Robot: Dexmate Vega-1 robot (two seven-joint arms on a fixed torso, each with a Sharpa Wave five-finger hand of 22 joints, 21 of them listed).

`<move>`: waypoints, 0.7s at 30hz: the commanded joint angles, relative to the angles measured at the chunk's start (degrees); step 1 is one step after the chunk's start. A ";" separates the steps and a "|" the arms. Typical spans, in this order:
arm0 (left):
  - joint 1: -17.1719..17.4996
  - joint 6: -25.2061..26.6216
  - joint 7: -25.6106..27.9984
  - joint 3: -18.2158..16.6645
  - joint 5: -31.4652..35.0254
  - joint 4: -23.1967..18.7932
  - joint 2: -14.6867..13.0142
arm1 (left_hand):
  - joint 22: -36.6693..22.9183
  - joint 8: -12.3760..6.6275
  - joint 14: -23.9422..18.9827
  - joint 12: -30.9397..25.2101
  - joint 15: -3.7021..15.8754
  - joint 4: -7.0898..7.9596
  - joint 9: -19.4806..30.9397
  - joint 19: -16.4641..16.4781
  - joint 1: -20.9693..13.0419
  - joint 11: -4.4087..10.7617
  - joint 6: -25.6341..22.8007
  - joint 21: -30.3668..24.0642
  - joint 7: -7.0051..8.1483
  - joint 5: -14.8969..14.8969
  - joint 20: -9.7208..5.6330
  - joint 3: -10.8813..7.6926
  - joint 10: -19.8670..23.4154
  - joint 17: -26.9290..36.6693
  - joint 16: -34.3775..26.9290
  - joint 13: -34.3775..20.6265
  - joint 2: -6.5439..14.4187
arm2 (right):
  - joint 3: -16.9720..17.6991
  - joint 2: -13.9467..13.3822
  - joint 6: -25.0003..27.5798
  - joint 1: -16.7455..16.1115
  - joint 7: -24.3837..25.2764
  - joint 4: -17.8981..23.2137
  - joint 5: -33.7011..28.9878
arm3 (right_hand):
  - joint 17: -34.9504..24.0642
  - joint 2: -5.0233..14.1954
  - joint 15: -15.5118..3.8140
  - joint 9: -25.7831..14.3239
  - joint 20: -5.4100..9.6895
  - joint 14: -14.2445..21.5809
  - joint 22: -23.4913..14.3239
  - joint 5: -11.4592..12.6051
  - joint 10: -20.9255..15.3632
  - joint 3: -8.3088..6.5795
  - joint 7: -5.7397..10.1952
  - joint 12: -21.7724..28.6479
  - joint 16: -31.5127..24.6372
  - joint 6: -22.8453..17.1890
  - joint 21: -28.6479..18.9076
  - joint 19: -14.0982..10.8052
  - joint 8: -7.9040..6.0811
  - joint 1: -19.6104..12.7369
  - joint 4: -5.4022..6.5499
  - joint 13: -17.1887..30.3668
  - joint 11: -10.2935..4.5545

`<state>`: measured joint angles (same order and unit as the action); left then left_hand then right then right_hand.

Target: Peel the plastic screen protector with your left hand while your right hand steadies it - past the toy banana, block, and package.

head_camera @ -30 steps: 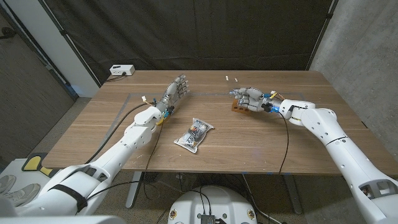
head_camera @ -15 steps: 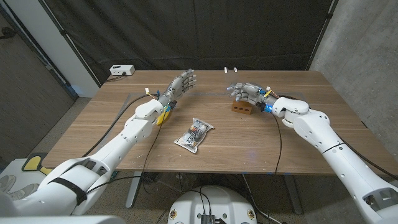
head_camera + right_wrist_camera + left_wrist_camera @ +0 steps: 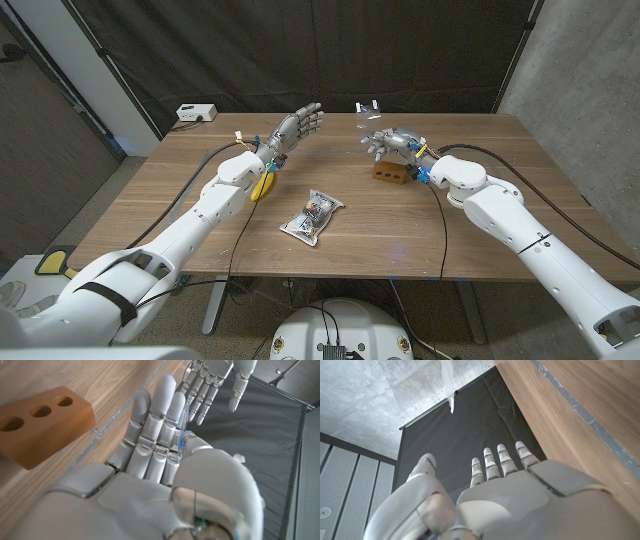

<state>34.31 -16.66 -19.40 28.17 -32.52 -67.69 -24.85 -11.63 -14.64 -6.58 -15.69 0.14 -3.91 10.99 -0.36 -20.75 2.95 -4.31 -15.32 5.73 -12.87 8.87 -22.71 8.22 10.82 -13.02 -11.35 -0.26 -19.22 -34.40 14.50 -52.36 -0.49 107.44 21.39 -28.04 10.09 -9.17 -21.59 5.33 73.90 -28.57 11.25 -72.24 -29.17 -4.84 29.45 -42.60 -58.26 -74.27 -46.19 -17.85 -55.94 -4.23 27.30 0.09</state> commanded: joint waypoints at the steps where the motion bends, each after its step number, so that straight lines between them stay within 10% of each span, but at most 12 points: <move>1: 0.72 -2.94 4.21 0.26 5.35 -4.46 -1.50 | -0.27 -0.23 0.74 0.55 0.67 -1.75 0.30 0.22 -2.76 0.45 -0.94 -0.22 1.02 -0.03 0.74 -0.59 -0.39 0.10 0.64 -0.41 -0.23 | -6.16 -5.37 -0.70 0.13 5.06 5.88 -9.61 | -0.17 -0.11 -2.17 -0.04 7.33 -2.79 0.56 0.30 -0.94 -0.07 0.08 -0.24 -0.02 -0.71 -0.16 0.93 -0.10 0.45 0.68 0.37 0.54; 10: 1.07 -3.62 7.31 0.23 8.58 -7.95 -2.38 | -0.58 -2.45 2.20 1.30 0.81 -5.40 0.96 0.57 -10.58 1.55 -6.44 -0.47 3.56 0.06 1.04 -2.78 -1.09 0.23 1.33 -1.13 0.33 | -8.82 -7.35 -0.28 0.84 5.24 7.30 -14.88 | -0.56 -0.11 -2.50 -0.15 7.20 -4.01 1.45 0.25 -0.46 0.07 1.15 -0.55 0.44 -0.58 0.06 3.19 -0.11 1.15 1.45 0.78 0.23; 21: 0.28 -3.69 6.12 0.79 8.83 -8.94 -2.18 | -0.74 -6.33 2.75 1.54 1.12 -6.39 2.14 1.45 -18.33 2.41 -13.51 -0.94 1.42 0.57 0.75 -4.35 -0.46 0.26 1.50 -1.78 -0.18 | -10.62 -8.58 0.00 0.60 6.73 9.37 -20.92 | -0.84 -0.16 -2.69 -0.03 7.16 -4.04 2.01 0.20 -0.41 0.04 1.52 -0.75 0.63 -0.60 -0.22 4.69 -0.16 1.56 1.94 1.05 -0.13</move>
<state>35.07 -19.86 -13.69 28.58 -25.24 -75.01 -26.97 -12.17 -20.08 -3.88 -14.35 1.32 -10.07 12.78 0.63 -37.30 4.84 -16.72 -15.75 7.05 -12.42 9.62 -26.63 7.55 10.81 -11.64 -12.94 -0.46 -27.29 -41.03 14.28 -51.71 4.57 114.45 6.63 -28.57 10.08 -8.51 -21.52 4.30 73.25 -26.55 11.25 -72.24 -29.01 -3.76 29.00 -42.33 -58.63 -74.27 -41.90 -17.81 -54.97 -2.65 28.04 0.10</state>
